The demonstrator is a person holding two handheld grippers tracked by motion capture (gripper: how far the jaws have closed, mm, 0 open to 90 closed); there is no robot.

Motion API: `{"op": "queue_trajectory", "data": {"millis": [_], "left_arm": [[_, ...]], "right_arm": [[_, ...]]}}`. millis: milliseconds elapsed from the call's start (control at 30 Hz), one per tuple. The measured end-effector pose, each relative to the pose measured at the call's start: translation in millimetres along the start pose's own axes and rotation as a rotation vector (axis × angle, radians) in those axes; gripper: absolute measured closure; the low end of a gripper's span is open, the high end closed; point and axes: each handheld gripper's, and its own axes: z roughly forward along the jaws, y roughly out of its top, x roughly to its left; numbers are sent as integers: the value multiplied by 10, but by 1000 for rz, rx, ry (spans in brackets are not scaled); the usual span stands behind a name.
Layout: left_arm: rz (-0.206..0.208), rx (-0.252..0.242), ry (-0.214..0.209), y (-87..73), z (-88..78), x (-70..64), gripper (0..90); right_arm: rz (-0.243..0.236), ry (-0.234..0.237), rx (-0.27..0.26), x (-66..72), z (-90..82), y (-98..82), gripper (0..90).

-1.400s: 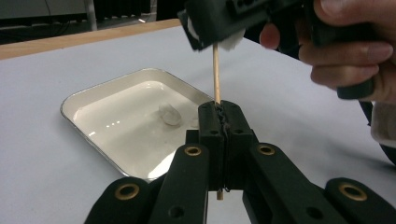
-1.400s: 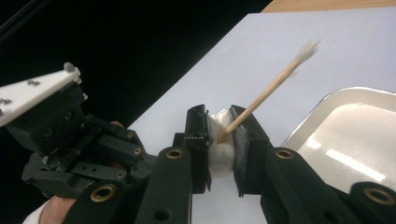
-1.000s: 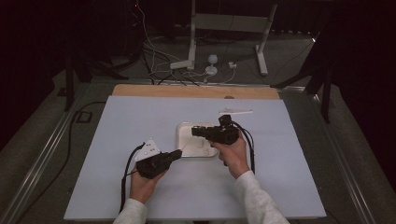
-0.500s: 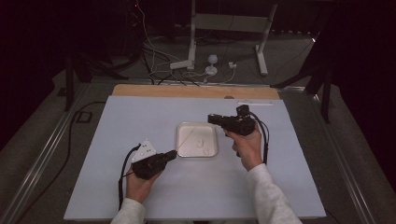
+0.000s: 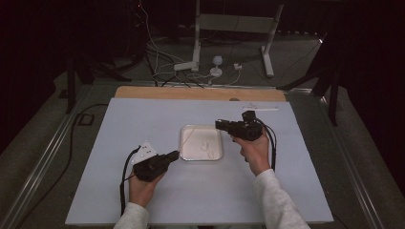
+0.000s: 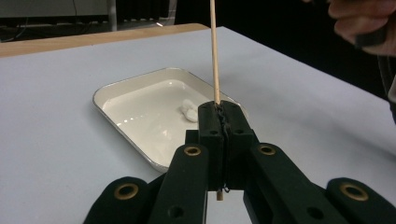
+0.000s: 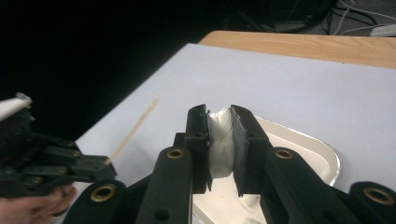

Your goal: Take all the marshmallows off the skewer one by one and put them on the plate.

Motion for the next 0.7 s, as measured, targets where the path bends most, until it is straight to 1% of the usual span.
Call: {"op": "queue_trajectory", "data": {"millis": [67,133,200,367,433,567,700], "left_arm": [[-8,-6,2,1,-2,5,898],[-10,-4,6,2,-1,4,897],[-11,2,11,-2,5,-1,897],[-19,-2,15,-3,9,-4,896],[-24,-4,20,-7,7,-4,896],[-41,0,27,-27,21,6,895],[-52,-6,25,-21,26,-4,894]], "right_arm": [[-15,-24,14,-1,31,-30,783],[-33,-61,32,10,72,-62,779],[-39,-74,45,5,115,-102,778],[-44,-120,78,-30,228,-212,778],[-51,-137,90,-41,267,-251,778],[-82,-170,126,-47,347,-334,780],[-60,-191,153,-120,431,-448,779]]}}
